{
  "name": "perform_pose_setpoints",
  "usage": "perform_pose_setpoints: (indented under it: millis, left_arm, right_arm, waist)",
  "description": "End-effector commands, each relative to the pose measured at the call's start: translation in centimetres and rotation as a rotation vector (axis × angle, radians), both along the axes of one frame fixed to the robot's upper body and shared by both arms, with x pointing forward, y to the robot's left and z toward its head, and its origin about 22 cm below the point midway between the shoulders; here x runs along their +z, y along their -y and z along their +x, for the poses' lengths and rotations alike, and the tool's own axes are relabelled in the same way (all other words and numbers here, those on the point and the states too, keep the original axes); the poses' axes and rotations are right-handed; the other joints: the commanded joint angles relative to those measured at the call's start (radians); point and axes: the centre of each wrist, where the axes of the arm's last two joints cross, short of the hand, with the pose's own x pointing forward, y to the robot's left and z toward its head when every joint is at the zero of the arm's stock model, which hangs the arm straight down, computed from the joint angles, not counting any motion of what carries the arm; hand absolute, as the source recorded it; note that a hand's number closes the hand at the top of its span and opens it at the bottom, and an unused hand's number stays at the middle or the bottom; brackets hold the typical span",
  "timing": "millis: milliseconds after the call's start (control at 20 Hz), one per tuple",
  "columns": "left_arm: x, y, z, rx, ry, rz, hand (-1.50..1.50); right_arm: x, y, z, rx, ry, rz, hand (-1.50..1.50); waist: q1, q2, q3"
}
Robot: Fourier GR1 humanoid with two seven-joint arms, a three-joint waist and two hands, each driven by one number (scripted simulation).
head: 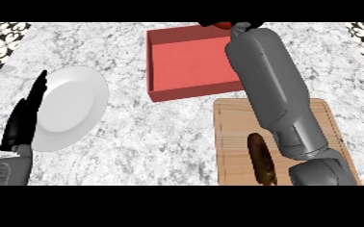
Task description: Pick the bell pepper from the cutting board and place it in the cardboard box
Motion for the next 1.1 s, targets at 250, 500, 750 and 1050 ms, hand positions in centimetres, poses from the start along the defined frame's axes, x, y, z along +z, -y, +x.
perform_pose_setpoints:
  millis: [250, 500, 750, 1050]
  left_arm:
    - [0.0, 1.0, 0.8, -0.037, 0.007, 0.001, 0.0]
    - [1.3, 0.3, 1.0, -0.041, 0.012, 0.0, 0.0]
    - [1.1, 0.2, 1.1, -0.044, 0.004, -0.004, 0.0]
    - [1.2, 0.7, 1.0, -0.016, 0.008, -0.006, 0.0]
  right_arm:
    - [-4.3, 1.0, 2.1, -0.124, -0.117, 0.1, -1.5]
    - [-4.1, 2.9, 2.8, -0.121, -0.122, 0.179, -1.5]
    - [-5.0, 1.3, 2.5, -0.088, 0.009, 0.179, -1.5]
    - [-5.0, 2.1, 2.4, -0.121, 0.244, 0.263, -1.5]
  waist:
    - [0.023, 0.013, 0.0]
    - [0.041, 0.018, 0.001]
    - [0.037, 0.016, 0.001]
    - [0.018, 0.007, 0.002]
